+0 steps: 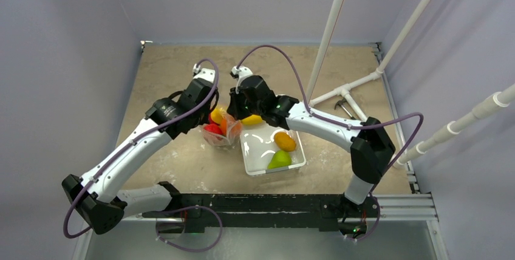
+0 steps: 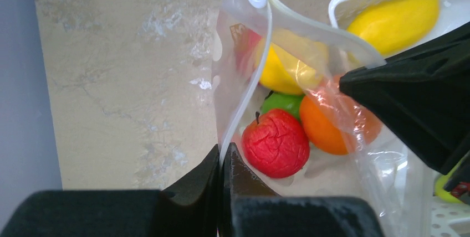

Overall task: Place the food in the zip-top bag and seal the zipper
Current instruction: Adjust the zipper food storage bag at the center of the board.

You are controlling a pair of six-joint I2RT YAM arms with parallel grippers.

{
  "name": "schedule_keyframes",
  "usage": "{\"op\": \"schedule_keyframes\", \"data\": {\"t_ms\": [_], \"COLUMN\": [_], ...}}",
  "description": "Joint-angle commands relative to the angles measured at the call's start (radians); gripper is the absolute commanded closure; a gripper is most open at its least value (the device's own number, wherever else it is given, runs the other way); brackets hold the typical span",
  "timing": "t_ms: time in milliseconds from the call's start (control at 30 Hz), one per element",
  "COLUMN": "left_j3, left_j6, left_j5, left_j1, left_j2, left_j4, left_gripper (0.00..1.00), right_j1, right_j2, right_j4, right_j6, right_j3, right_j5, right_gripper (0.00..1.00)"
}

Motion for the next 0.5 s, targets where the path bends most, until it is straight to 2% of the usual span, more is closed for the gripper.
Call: {"op": "schedule_keyframes", "data": {"t_ms": [0,167,367,467], "left_j3": [0.130,0.143,0.047,0.018], "left_j6": [0.017,0.025,0.021,0.023], "left_j5": [-0.036,-0.044,-0.005,-0.002], "left_j1": [0.008,0.008,0.008,0.008], "left_j2": [-0.024,-0.029,-0.026,-0.024], "left_j4": [0.005,-0.003,0.049,0.068], "left_gripper": [1.00,1.00,1.00,1.00], "right_j1": [-0.003,-0.003,-0.003,-0.003], "right_j2": [-0.084,-0.079,-0.051,-0.048], "right_j4": [0.034,0.046,0.080,0.085], "right_j6": [0.006,0.006,0.024,0.028], "right_j3": [0.088,0.095,0.036,0.019], "right_j5": [-0.012,-0.014,-0.050,-0.051], "right_gripper": [1.00,1.00,1.00,0.96]}}
